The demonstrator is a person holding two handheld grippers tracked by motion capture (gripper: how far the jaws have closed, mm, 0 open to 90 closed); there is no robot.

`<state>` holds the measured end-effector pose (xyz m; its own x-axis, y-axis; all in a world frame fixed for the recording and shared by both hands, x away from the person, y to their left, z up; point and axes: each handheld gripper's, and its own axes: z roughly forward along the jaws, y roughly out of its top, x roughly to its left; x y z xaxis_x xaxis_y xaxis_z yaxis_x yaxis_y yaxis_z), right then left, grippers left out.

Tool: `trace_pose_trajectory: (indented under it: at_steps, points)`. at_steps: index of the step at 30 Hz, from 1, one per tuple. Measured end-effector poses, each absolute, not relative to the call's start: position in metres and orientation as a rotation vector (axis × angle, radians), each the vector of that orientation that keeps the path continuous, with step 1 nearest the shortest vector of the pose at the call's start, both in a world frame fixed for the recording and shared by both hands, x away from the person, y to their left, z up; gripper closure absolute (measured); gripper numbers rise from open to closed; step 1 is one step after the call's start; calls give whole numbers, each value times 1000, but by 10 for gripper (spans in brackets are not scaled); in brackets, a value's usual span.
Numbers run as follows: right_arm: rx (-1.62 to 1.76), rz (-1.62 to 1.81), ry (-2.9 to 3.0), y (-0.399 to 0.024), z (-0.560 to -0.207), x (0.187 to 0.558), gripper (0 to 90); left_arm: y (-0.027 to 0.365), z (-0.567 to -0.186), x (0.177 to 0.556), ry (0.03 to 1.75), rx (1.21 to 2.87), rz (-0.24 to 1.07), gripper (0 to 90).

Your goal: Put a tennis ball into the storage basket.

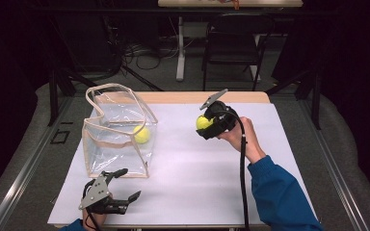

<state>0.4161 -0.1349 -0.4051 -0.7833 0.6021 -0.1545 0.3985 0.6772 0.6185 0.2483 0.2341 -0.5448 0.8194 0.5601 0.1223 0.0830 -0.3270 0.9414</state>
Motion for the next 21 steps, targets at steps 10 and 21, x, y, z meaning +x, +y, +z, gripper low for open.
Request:
trace_pose_trajectory:
  at_steps: [10, 21]
  points:
    - [773, 824, 2541, -130, -399, 417, 263, 234, -545, 249, 485, 1864, 521, 161]
    - [752, 838, 2543, -123, -394, 418, 263, 234, -545, 248, 484, 1863, 520, 161]
